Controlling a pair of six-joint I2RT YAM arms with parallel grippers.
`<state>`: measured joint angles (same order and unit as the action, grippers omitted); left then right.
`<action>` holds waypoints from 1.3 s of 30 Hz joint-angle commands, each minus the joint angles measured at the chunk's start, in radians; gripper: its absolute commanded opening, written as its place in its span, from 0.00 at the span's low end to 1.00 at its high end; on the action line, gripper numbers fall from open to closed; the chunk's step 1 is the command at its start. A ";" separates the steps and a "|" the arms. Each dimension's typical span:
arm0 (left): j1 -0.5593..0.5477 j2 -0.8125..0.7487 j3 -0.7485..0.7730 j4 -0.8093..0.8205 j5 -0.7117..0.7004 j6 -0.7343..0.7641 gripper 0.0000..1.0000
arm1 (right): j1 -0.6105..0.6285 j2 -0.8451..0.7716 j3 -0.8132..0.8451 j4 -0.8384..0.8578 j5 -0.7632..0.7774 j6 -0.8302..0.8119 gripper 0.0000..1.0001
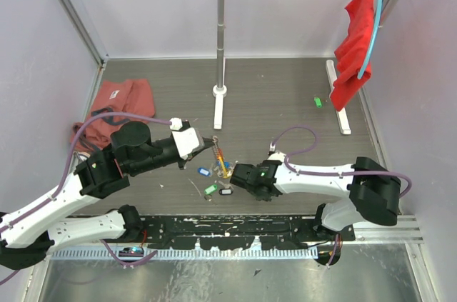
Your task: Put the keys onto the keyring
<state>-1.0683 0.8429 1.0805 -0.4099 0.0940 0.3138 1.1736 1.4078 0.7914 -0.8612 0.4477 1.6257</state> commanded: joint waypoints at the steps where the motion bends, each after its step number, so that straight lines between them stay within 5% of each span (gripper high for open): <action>1: 0.003 -0.003 -0.002 0.026 0.003 0.013 0.00 | -0.006 0.020 0.000 0.014 0.026 0.015 0.32; 16: 0.004 -0.006 -0.004 0.025 0.004 0.015 0.00 | -0.005 0.062 0.001 -0.014 0.017 0.014 0.18; 25: 0.004 -0.009 -0.005 0.026 0.005 0.015 0.00 | -0.001 0.005 0.071 -0.128 0.115 -0.021 0.01; 33: 0.004 -0.009 -0.005 0.027 0.006 0.011 0.00 | 0.009 -0.073 0.279 -0.163 0.289 -0.452 0.01; 39: 0.004 -0.009 -0.004 0.026 0.010 0.010 0.00 | 0.009 -0.223 0.293 -0.027 0.214 -0.851 0.01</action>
<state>-1.0683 0.8433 1.0805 -0.4099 0.0948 0.3176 1.1770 1.2945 1.0744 -0.9730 0.6563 1.0973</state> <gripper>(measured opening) 0.008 0.034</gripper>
